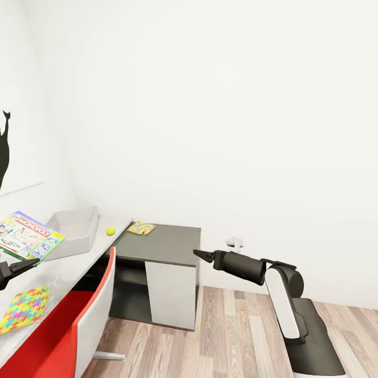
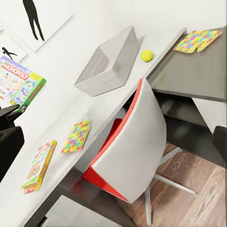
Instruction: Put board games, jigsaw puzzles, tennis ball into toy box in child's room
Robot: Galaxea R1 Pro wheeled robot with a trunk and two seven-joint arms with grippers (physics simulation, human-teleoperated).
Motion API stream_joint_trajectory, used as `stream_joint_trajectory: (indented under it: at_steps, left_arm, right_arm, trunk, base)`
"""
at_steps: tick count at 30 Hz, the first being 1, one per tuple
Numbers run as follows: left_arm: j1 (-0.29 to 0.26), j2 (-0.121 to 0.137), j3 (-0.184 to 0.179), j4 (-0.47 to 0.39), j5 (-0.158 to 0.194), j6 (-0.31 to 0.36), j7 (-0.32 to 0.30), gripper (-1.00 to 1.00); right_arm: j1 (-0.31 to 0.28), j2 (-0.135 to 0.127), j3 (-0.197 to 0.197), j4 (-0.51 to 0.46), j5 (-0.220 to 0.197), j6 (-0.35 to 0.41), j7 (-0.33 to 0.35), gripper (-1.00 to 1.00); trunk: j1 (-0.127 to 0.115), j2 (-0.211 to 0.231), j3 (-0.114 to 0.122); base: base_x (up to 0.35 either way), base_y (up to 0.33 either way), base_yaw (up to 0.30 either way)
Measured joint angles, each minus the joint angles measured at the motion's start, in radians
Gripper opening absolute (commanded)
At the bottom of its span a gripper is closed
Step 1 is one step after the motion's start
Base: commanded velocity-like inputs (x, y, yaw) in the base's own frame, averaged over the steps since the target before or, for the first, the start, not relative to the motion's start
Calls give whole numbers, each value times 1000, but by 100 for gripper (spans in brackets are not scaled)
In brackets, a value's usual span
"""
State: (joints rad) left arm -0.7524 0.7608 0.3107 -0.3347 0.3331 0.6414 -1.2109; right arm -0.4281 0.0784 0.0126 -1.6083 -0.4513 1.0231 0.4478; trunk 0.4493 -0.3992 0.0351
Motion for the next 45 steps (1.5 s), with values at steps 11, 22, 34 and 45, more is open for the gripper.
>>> stream_joint_trajectory:
  at_steps: [11, 22, 34, 45]
  left_arm:
    - [0, 0, 2, 0, 2, 1, -3, -100]
    - [0, 0, 1, 0, 3, 0, -2, -100]
    - [0, -2, 0, 0, 2, 0, -1, -100]
    - [0, -5, 0, 0, 2, 0, -2, -100]
  right_arm:
    - [-1, 9, 2, 4, 10, -2, -2, 100]
    - [-1, 11, 3, 4, 12, -3, -2, 100]
    - [-1, 13, 5, 5, 12, -3, -3, 100]
    - [-1, 14, 29, 6, 14, -4, -7, 100]
  trunk:
    - [0, 0, 0]
    - [0, 0, 0]
    - [0, 0, 0]
    - [0, 0, 0]
  base:
    - [37, 21, 0]
    - [1, 17, 0]
    - [215, 7, 0]
    - [125, 103, 0]
